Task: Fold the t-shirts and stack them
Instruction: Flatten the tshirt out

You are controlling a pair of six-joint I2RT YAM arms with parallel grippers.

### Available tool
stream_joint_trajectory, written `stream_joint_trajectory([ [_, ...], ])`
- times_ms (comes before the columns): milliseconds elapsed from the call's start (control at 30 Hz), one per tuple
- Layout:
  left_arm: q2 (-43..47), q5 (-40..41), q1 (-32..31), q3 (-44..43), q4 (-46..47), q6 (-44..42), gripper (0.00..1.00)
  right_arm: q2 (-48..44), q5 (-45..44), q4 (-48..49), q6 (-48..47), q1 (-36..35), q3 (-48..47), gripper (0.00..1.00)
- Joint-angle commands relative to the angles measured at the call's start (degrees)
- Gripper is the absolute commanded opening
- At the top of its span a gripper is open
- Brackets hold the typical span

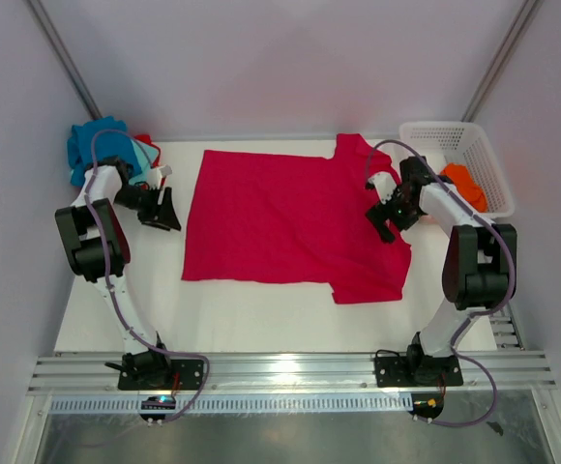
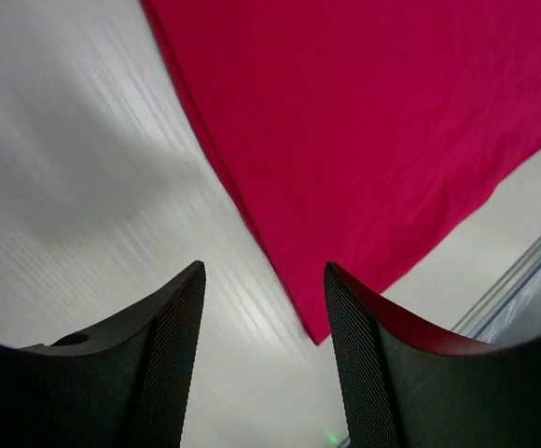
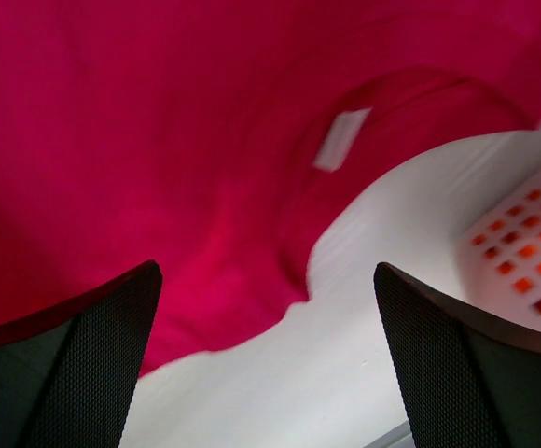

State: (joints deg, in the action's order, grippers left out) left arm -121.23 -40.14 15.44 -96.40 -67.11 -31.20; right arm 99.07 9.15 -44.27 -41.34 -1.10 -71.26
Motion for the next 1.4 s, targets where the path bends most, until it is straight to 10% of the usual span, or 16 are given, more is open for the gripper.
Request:
stream_joint_trajectory([
  [0,-0.14,-3.28,-0.06,-3.53,14.62,12.11,0.57,1.39,-7.82,21.02,12.67,0.31,-5.37,0.99],
  [467,-13.58,3.67,-6.47,-21.53,25.19,21.97,0.63,23.35,-14.07,26.0,18.23,0.31,-31.99,0.99],
  [967,-19.84,6.83,-9.55,-27.35,27.12,21.27,0.66,26.97,-14.24,27.75,6.98,-4.26,-32.18,0.99],
  [1367,-18.96,8.68,-9.55,-27.88,25.19,18.81,0.69,27.59,-30.75,33.09,12.25,-6.02,-33.24,0.99],
])
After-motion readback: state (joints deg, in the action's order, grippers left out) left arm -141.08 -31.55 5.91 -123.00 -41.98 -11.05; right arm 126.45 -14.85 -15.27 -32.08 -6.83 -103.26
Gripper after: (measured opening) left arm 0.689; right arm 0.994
